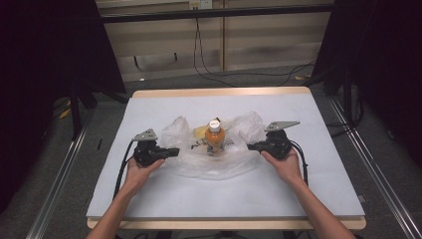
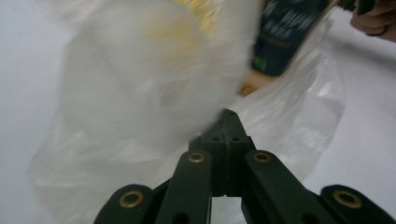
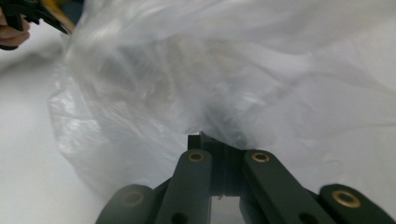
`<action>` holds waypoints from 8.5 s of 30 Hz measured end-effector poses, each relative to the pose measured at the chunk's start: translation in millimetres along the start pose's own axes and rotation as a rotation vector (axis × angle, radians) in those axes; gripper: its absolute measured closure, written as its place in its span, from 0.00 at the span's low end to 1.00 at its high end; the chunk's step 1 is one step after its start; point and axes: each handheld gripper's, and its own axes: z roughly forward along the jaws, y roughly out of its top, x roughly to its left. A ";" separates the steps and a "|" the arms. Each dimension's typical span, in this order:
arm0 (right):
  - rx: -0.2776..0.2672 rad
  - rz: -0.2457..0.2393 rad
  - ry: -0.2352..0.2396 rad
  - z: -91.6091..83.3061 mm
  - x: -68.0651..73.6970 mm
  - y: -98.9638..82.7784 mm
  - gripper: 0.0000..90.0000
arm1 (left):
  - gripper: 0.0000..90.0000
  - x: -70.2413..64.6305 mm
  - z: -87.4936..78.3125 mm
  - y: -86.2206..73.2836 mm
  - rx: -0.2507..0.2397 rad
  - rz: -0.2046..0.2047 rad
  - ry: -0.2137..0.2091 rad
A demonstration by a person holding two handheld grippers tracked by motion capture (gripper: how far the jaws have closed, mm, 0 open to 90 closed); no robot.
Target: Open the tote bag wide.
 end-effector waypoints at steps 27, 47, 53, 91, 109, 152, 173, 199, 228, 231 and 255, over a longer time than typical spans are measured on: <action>-0.124 -0.015 -0.026 -12.3 -9.7 66.2 1.00 | 1.00 20.6 39.1 55.1 0.036 0.041 0.054; 0.110 0.072 -0.071 11.9 -66.4 -16.6 1.00 | 1.00 51.8 23.2 -4.7 0.169 -0.041 0.106; 0.114 0.079 -0.119 3.1 -70.2 -19.8 1.00 | 1.00 49.7 20.8 -6.0 0.163 -0.039 0.131; 0.277 -0.186 0.094 16.7 -15.9 78.4 1.00 | 1.00 -34.7 61.5 76.1 0.376 0.301 -0.027; 0.680 -0.176 0.192 129.1 -12.0 95.8 1.00 | 1.00 -72.6 88.4 50.2 0.480 0.369 -0.116; 0.653 -0.205 -0.216 193.8 -49.8 145.0 1.00 | 1.00 -177.6 82.7 15.8 0.683 0.582 -0.293; 0.532 -0.200 -0.024 156.8 -40.3 143.0 1.00 | 1.00 -159.2 70.7 16.6 0.519 0.470 -0.314; 0.425 -0.274 0.142 111.2 6.3 90.6 1.00 | 1.00 -63.2 76.9 45.8 0.417 0.290 -0.060; 0.459 -0.287 0.020 41.1 -33.4 29.2 1.00 | 1.00 -2.5 30.9 9.9 0.399 0.141 0.079; 0.451 -0.277 -0.002 38.4 -35.5 27.3 1.00 | 1.00 -2.7 31.7 9.7 0.393 0.147 0.081; 0.202 -0.212 -0.015 39.2 -7.9 48.8 1.00 | 1.00 -12.7 11.4 14.1 0.142 0.110 0.047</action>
